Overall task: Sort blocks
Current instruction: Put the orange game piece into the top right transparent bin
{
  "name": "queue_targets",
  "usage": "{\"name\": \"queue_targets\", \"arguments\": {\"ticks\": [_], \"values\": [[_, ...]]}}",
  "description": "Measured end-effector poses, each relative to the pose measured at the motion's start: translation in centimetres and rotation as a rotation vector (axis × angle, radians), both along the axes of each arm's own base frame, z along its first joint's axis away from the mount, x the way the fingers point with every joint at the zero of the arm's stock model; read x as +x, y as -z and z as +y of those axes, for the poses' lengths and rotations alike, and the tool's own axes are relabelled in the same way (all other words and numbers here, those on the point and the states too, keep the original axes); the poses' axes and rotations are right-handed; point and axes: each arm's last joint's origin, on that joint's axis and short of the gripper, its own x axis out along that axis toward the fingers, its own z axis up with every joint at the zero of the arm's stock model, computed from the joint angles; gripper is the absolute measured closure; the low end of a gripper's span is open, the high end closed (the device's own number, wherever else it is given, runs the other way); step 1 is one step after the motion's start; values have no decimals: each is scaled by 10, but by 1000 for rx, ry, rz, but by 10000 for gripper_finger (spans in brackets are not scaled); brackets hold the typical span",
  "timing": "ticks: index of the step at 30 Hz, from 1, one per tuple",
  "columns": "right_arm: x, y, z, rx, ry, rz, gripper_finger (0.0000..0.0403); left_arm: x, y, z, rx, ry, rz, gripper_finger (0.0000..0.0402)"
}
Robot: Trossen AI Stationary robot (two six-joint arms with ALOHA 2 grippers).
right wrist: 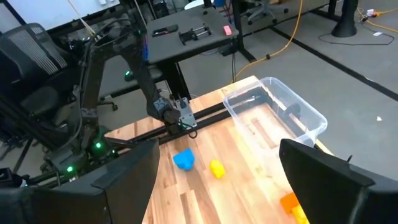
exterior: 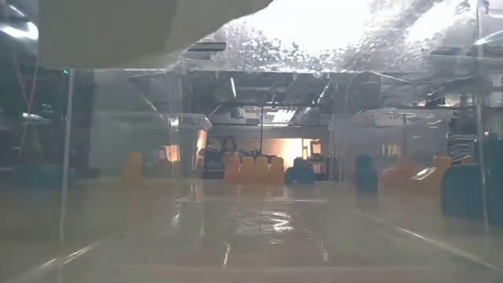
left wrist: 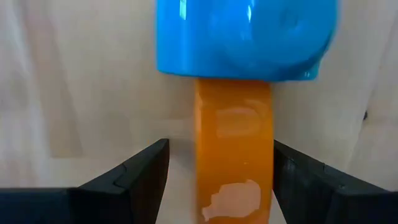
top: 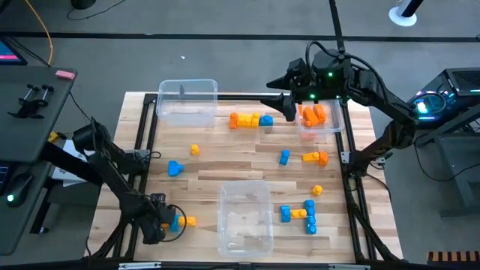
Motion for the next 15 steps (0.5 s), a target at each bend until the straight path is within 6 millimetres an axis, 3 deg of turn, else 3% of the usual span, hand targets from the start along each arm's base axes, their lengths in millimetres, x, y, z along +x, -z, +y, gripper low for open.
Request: {"name": "queue_targets", "arguments": {"ticks": [3, 7, 10, 15], "values": [[0, 0, 0, -7, -3, 1, 73, 3, 1, -1, -15, -15, 27, 191], [-4, -1, 1, -23, -9, 3, 73, 8, -11, -3, -94, -58, 19, 303], [-9, -3, 2, -37, -15, 7, 73, 6, -28, 2, -147, -131, 34, 301], [-21, -8, 4, -93, -34, 6, 73, -5, -82, 24, -195, -293, 22, 301]]}}
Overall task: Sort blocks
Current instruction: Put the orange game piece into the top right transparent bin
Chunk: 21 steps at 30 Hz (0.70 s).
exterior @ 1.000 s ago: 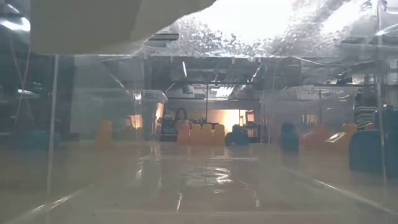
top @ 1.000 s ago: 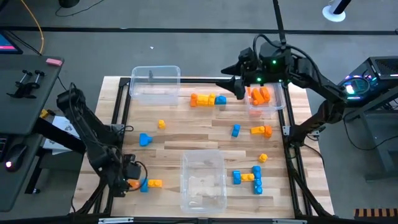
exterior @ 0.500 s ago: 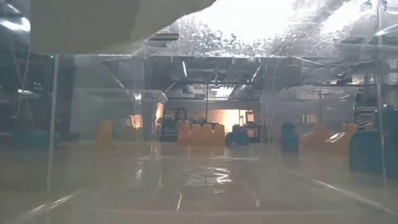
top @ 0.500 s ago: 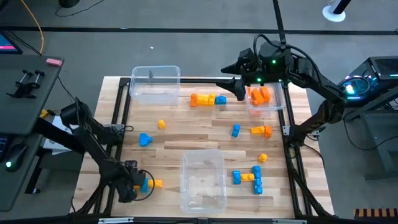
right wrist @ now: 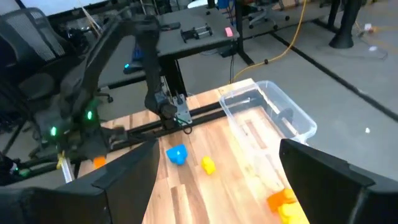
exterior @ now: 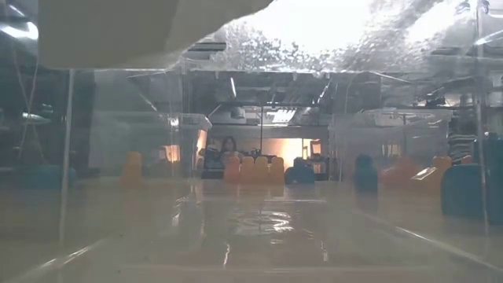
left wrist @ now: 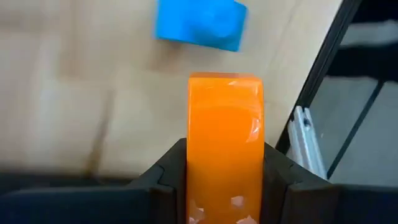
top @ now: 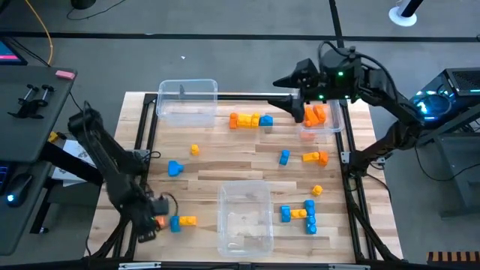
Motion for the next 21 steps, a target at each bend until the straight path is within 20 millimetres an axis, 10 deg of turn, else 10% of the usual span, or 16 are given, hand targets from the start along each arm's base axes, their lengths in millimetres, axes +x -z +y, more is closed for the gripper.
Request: {"name": "queue_targets", "arguments": {"ticks": [9, 21], "values": [[-23, -13, 4, -94, -25, -52, 73, 40, -94, 92, 252, -458, -542, 298], [-17, -27, 2, -177, 1, -196, 73, 203, -53, 266, 454, -343, -979, 298]]}}
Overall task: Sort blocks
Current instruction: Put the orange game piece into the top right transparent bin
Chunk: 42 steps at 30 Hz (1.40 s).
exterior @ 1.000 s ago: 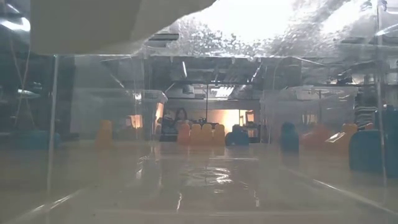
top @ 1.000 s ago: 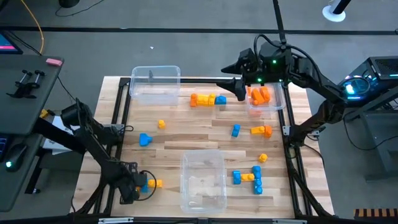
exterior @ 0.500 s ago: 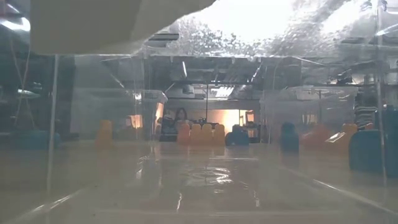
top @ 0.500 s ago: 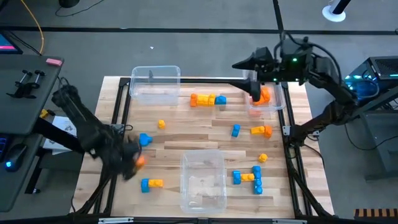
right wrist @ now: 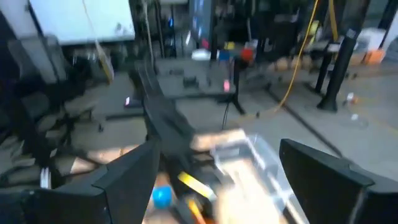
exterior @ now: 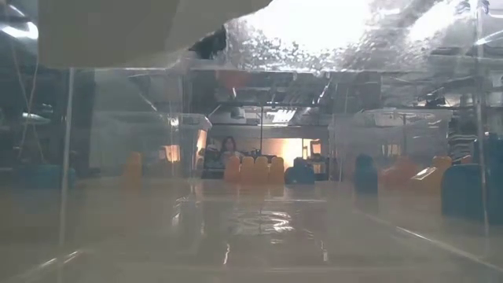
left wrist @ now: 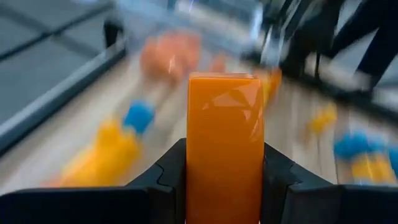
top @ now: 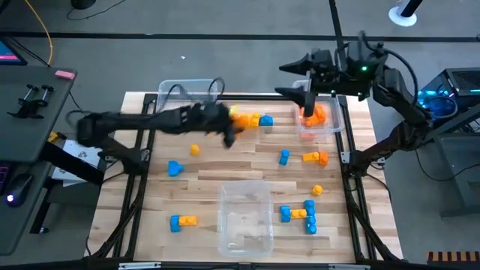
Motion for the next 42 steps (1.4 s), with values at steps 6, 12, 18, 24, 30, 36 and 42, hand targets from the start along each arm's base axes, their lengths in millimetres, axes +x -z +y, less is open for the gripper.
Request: {"name": "queue_targets", "arguments": {"ticks": [6, 12, 18, 24, 30, 36, 42], "values": [[-1, -15, -3, -14, 115, -159, 73, 72, 32, 71, -134, 111, -277, 298], [-2, -19, -6, -22, 215, -200, 73, 144, 31, 90, -105, 255, -387, 287], [-3, -19, -11, -17, 247, -204, 73, 197, 18, 108, -2, 250, -516, 287], [-3, -19, -12, -18, 251, -202, 73, 227, 32, 123, 143, 103, -563, 260], [-3, -17, -12, -16, 248, -184, 73, 231, 28, 126, 147, 76, -603, 192], [-2, -17, -11, -15, 227, -182, 73, 211, -23, 124, 111, 199, -561, 160], [-2, -15, -11, -17, 221, -163, 73, 144, -102, 125, 147, 207, -254, 164]]}}
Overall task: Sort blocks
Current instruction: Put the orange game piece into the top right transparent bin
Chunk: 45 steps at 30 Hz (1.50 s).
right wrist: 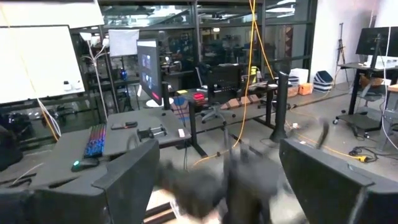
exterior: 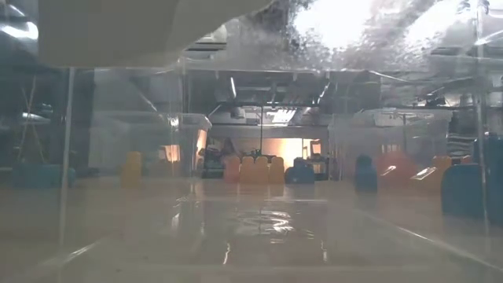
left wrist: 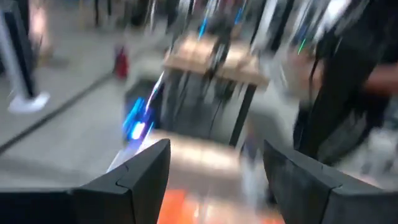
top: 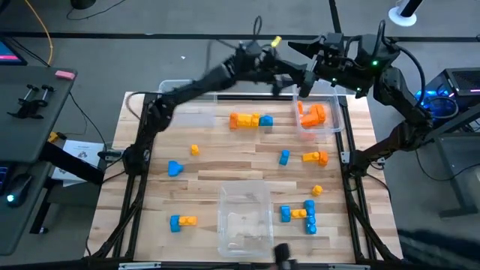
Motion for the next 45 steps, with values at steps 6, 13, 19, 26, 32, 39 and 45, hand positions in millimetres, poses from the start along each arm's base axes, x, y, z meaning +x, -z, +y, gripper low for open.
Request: {"name": "queue_targets", "arguments": {"ticks": [6, 13, 19, 26, 32, 39, 45], "values": [[1, 3, 0, -17, 1, 35, 73, -56, -8, -8, -84, -71, 410, 165], [2, 11, 0, -19, 0, 126, 73, -78, 23, -13, -161, -88, 541, 165], [1, 18, 0, -3, -2, 197, 73, -114, 57, -21, -120, -107, 627, 166], [1, 20, 0, -6, -3, 221, 73, -152, 91, 11, -9, -95, 804, 166], [1, 20, 0, -6, -3, 221, 73, -144, 109, 36, 171, 195, 832, 185], [1, 20, 0, 4, -2, 218, 73, -124, 127, 43, 212, 195, 930, 204], [4, 22, -1, 6, -2, 223, 73, -121, 128, 42, 158, 137, 972, 205]]}}
